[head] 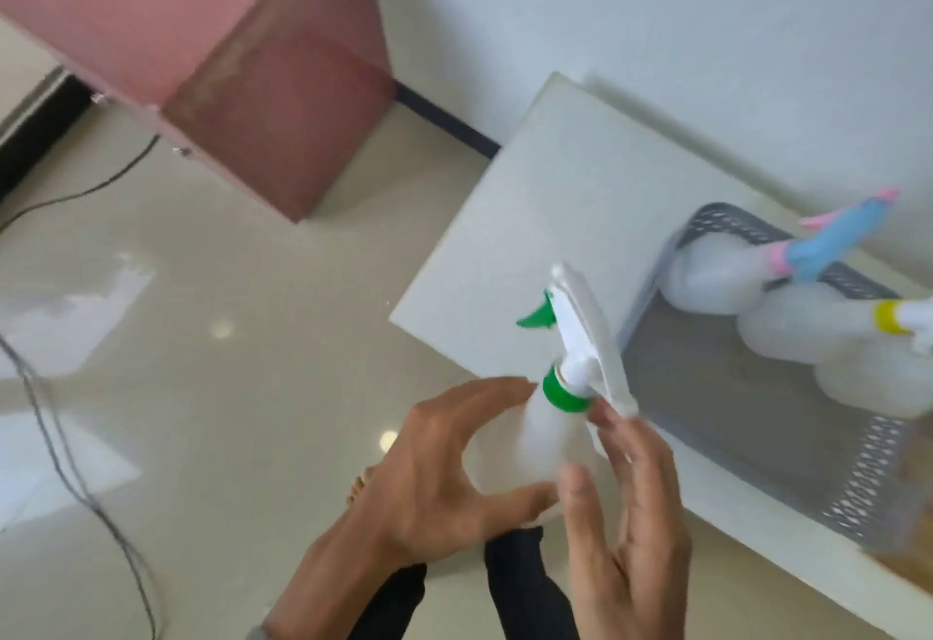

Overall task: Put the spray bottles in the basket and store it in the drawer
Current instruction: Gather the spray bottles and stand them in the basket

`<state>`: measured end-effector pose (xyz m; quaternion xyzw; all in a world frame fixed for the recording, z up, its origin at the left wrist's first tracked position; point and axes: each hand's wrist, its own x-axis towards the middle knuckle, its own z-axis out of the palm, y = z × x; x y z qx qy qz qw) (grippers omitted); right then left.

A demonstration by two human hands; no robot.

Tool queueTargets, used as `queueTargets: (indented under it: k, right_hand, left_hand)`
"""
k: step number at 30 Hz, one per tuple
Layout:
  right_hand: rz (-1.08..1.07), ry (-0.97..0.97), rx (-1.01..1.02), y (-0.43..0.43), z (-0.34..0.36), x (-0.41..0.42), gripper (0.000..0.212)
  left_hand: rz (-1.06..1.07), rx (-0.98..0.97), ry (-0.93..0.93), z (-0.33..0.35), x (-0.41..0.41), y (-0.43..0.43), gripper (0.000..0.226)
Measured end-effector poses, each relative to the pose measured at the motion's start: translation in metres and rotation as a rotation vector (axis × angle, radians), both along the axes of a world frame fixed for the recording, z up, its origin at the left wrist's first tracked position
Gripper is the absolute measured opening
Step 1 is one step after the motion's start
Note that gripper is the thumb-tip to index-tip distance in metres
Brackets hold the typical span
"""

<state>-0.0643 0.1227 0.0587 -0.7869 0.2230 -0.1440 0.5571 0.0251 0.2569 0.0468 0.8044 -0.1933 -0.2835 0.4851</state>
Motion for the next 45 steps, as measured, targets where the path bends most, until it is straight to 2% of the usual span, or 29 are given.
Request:
queueTargets:
  k: [3, 7, 10, 15, 21, 26, 29, 32, 37, 45]
  right_hand:
    - [-0.060, -0.025, -0.005, -0.037, 0.013, 0.001, 0.039]
    - [-0.203, -0.043, -0.001, -0.081, 0.024, 0.000, 0.035]
    - [-0.288, -0.003, -0.078, -0.108, 0.026, -0.001, 0.036]
    - [-0.389, 0.069, -0.088, -0.135, 0.006, 0.007, 0.044]
    - [-0.358, 0.147, -0.201, -0.143, -0.028, 0.016, 0.040]
    - [-0.305, 0.121, -0.191, -0.133, -0.043, 0.021, 0.042]
    - [-0.279, 0.135, -0.206, -0.129, -0.050, 0.023, 0.045]
    - [-0.283, 0.152, -0.204, -0.132, -0.057, 0.023, 0.040]
    - [-0.311, 0.182, -0.238, -0.137, -0.062, 0.023, 0.042]
    - [-0.295, 0.214, -0.259, -0.140, -0.062, 0.023, 0.043]
  left_hand:
    - [-0.170, 0.026, -0.114, 0.013, 0.002, -0.043, 0.075]
    - [-0.302, -0.067, -0.174, 0.019, 0.013, -0.101, 0.079]
    - [-0.318, -0.099, -0.264, 0.007, 0.022, -0.140, 0.074]
    - [-0.342, -0.028, -0.313, -0.020, 0.035, -0.179, 0.066]
    - [-0.369, 0.091, -0.249, -0.044, 0.042, -0.190, 0.063]
    - [-0.383, 0.161, -0.236, -0.057, 0.044, -0.183, 0.062]
    - [-0.427, 0.159, -0.227, -0.063, 0.045, -0.182, 0.060]
    - [-0.426, 0.154, -0.242, -0.069, 0.047, -0.184, 0.057]
    - [-0.455, 0.193, -0.268, -0.070, 0.047, -0.185, 0.065]
    - [-0.468, 0.216, -0.290, -0.064, 0.045, -0.186, 0.065]
